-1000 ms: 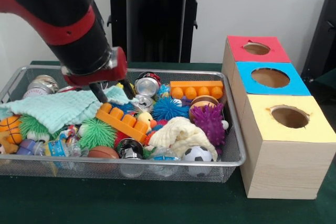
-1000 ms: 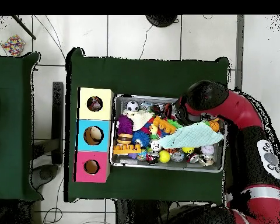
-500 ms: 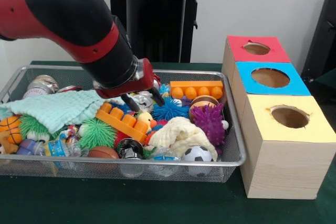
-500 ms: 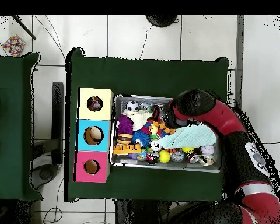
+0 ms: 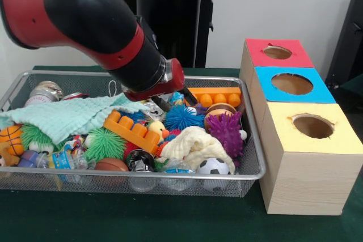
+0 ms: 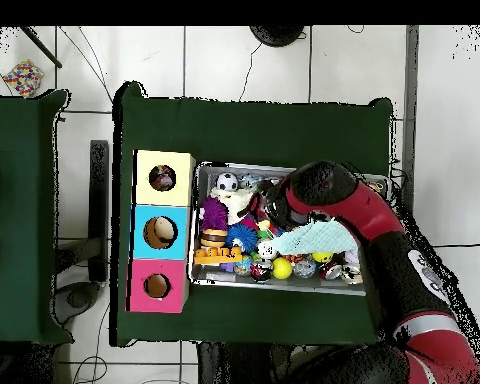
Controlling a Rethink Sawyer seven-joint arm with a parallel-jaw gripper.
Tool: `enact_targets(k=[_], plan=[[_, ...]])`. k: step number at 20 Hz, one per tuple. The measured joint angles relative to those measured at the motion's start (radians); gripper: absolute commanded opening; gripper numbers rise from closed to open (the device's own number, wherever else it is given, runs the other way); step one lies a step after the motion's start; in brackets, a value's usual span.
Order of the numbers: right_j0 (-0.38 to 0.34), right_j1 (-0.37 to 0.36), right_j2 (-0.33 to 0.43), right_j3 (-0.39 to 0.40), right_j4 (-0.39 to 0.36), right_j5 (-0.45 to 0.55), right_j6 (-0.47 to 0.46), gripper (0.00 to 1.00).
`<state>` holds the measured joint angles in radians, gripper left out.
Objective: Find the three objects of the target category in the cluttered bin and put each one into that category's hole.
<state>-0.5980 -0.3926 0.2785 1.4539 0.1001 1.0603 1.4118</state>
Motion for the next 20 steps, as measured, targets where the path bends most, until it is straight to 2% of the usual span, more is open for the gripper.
enact_targets(k=[5,9,10,12,16,20], plan=[[0.033,-0.016,-0.03,0.044,0.005,0.0,0.005,1.0],[0.08,-0.07,-0.086,0.124,0.009,-0.008,0.036,1.0],[0.101,-0.104,-0.114,0.168,0.009,-0.017,0.053,1.0],[0.108,-0.116,-0.123,0.184,0.009,-0.022,0.059,1.0],[0.128,-0.161,-0.154,0.24,0.009,-0.058,0.077,1.0],[0.12,-0.19,-0.16,0.298,0.039,-0.157,0.077,1.0]])
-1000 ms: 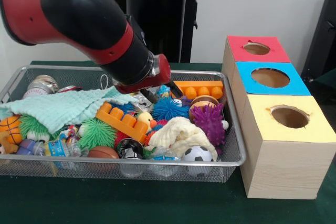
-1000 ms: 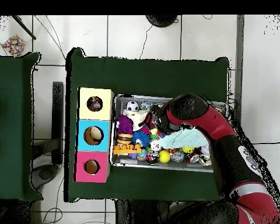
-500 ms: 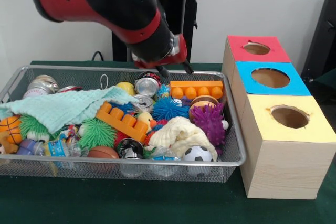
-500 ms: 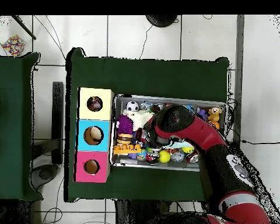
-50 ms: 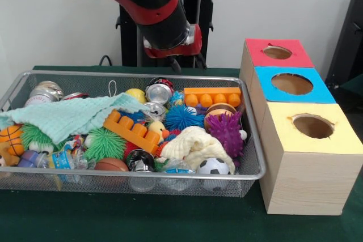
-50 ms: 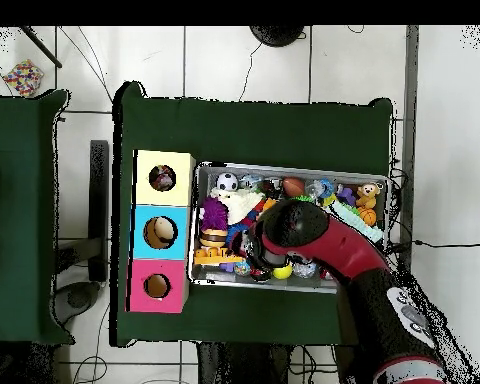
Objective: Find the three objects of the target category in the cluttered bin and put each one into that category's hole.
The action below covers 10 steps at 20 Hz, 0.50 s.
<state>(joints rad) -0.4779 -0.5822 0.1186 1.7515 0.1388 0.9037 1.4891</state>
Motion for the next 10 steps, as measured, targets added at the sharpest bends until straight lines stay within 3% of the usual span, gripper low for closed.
enact_targets(k=[10], plan=[[-0.04,-0.027,0.024,0.128,0.107,-0.21,0.0,1.0]])
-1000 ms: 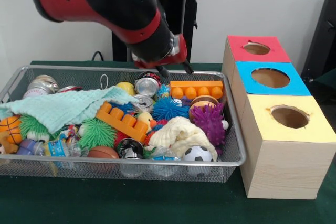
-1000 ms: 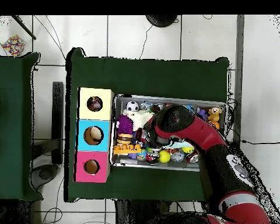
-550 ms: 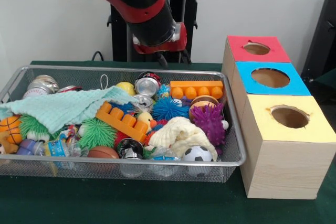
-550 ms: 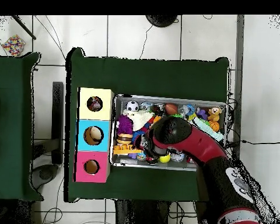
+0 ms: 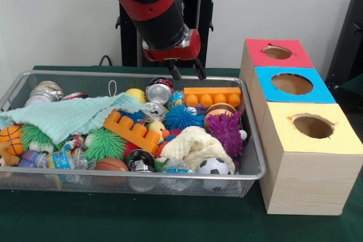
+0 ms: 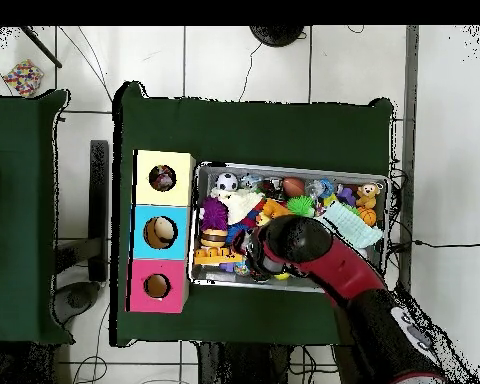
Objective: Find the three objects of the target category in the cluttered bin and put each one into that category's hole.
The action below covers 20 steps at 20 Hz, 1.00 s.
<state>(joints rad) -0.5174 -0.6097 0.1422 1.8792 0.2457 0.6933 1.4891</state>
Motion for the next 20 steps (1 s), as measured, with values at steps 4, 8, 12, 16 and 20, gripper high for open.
enact_targets(k=[4,8,12,16,20], plan=[[-0.012,0.001,0.016,0.06,0.035,-0.069,0.0,1.0],[-0.008,0.004,0.018,0.085,0.039,-0.088,0.0,1.0],[0.011,0.02,0.019,0.09,0.04,-0.099,0.0,1.0],[0.031,0.035,0.017,0.09,0.04,-0.101,0.0,1.0],[0.075,0.047,-0.004,0.083,0.035,-0.101,0.0,1.0]])
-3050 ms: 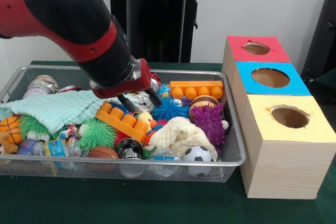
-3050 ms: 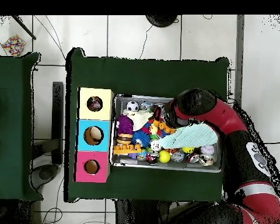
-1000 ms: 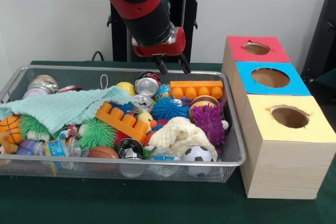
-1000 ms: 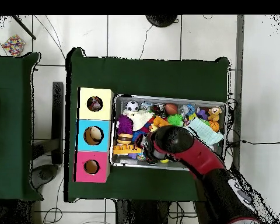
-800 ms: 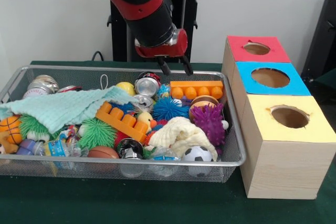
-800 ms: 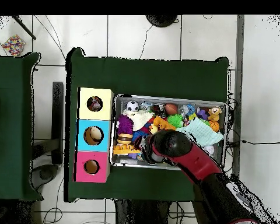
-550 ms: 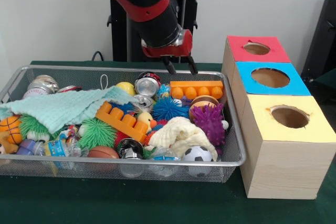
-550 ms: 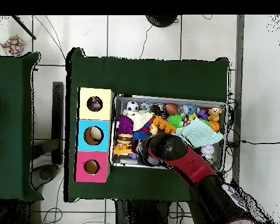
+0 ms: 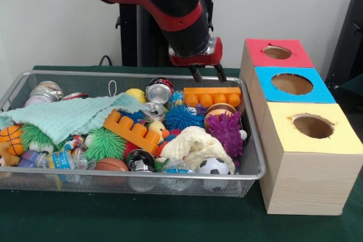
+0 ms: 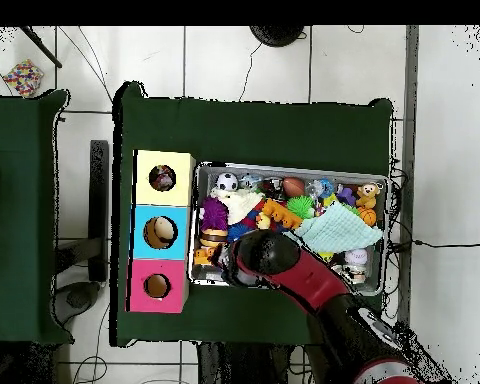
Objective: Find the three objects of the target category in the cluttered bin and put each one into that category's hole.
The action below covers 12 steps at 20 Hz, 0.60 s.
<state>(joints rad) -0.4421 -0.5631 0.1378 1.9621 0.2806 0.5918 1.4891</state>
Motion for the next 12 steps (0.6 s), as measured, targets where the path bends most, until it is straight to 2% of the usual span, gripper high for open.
enact_targets(k=[5,12], plan=[[0.029,0.006,-0.016,-0.005,-0.013,0.0,0.0,1.0],[0.061,0.007,-0.058,-0.019,-0.081,-0.042,0.0,1.0]])
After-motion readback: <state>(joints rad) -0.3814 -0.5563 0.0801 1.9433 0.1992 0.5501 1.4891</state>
